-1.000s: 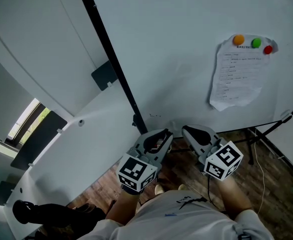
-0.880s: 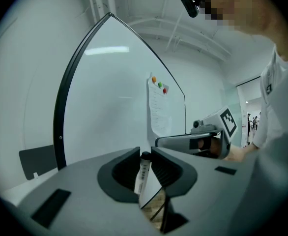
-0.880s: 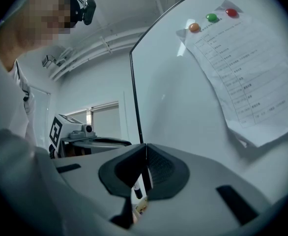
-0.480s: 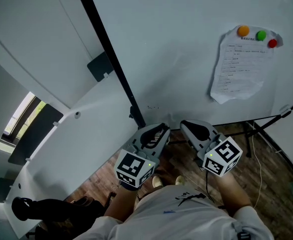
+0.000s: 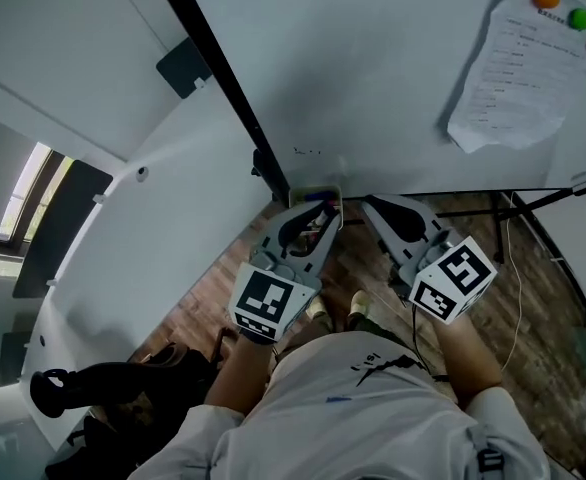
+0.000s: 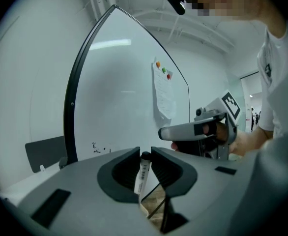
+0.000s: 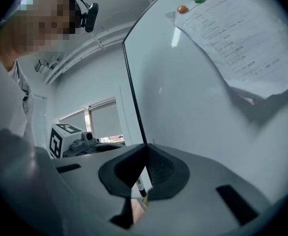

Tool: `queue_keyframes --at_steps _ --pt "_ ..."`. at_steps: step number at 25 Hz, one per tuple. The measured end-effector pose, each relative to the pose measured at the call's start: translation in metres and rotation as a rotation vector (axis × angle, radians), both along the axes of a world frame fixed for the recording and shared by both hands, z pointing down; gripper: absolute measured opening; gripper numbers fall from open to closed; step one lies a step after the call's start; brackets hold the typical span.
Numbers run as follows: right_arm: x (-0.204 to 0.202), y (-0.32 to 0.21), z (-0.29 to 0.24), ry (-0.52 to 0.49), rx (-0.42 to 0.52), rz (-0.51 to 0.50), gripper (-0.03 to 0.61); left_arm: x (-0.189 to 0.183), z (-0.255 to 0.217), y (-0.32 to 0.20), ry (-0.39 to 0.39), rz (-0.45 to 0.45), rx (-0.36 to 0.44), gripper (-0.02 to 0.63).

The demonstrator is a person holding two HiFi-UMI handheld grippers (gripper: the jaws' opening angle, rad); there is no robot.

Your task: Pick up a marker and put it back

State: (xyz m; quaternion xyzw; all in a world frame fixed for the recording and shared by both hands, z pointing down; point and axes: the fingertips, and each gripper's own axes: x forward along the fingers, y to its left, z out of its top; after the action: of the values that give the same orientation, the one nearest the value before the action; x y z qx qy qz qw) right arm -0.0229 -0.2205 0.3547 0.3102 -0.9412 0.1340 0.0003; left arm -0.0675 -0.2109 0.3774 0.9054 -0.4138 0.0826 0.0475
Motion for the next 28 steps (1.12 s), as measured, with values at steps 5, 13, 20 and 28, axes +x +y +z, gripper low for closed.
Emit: queue_keyframes --at_steps 5,13,20,28 --pt "-0.001 -0.002 0.017 0.002 -0.036 0.019 0.014 0.005 0.036 -0.007 -0.124 0.022 0.023 0.077" --pt "0.007 -0.010 0.046 0.014 -0.100 0.071 0.014 0.011 0.094 -0.017 -0.217 0.052 -0.027 0.077" --pt "0.013 -0.013 0.073 0.027 -0.156 0.100 0.014 0.017 0.143 -0.023 -0.316 0.069 -0.066 0.077" --pt "0.030 -0.015 0.079 0.030 -0.170 0.134 0.014 0.044 0.177 -0.016 -0.376 0.144 -0.100 0.077"
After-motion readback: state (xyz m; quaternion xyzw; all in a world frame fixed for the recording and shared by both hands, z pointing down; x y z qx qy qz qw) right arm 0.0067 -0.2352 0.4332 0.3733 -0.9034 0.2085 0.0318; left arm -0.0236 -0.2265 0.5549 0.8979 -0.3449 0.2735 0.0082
